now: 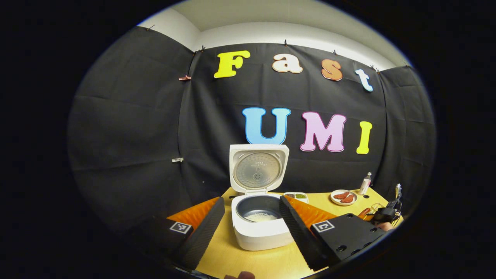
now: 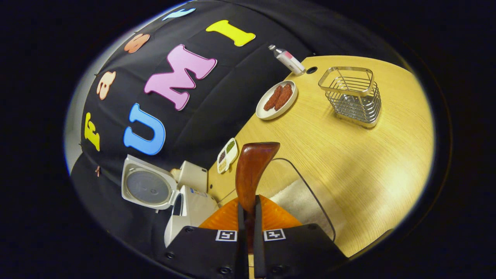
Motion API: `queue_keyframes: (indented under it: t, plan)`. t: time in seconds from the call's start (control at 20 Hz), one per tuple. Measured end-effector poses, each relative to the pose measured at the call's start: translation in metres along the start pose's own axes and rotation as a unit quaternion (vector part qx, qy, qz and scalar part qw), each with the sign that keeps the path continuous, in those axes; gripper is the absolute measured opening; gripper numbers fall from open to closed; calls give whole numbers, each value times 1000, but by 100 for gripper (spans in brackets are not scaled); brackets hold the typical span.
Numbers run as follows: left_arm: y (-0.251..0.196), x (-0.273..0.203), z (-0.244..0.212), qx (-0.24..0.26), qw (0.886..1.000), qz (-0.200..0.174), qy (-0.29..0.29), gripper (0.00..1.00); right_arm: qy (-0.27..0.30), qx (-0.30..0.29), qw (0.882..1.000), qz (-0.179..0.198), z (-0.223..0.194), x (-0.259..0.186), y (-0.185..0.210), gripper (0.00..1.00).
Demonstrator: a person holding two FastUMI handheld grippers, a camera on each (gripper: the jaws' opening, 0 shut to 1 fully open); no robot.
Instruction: Close the left gripper, press the button to open the rice cooker; take a wooden spoon from the chopstick holder with the right hand, scoop a spoonful of rice and pour it into the rice cooker, then put the wooden spoon back into the chopstick holder.
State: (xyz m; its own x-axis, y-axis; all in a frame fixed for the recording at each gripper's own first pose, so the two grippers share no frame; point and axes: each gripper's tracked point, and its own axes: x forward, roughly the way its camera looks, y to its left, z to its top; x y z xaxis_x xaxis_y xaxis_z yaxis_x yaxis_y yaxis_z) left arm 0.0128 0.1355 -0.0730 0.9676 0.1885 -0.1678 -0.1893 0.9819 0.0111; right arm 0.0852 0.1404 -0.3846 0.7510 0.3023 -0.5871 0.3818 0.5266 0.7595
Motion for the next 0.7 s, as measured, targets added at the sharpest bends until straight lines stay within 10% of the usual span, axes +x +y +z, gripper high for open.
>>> queue_keyframes:
  t: [0.7]
  plan:
    - [3, -25, 7, -6, 1000, 0, -7, 97, -39, 98, 991, 79, 56, -49, 45, 10]
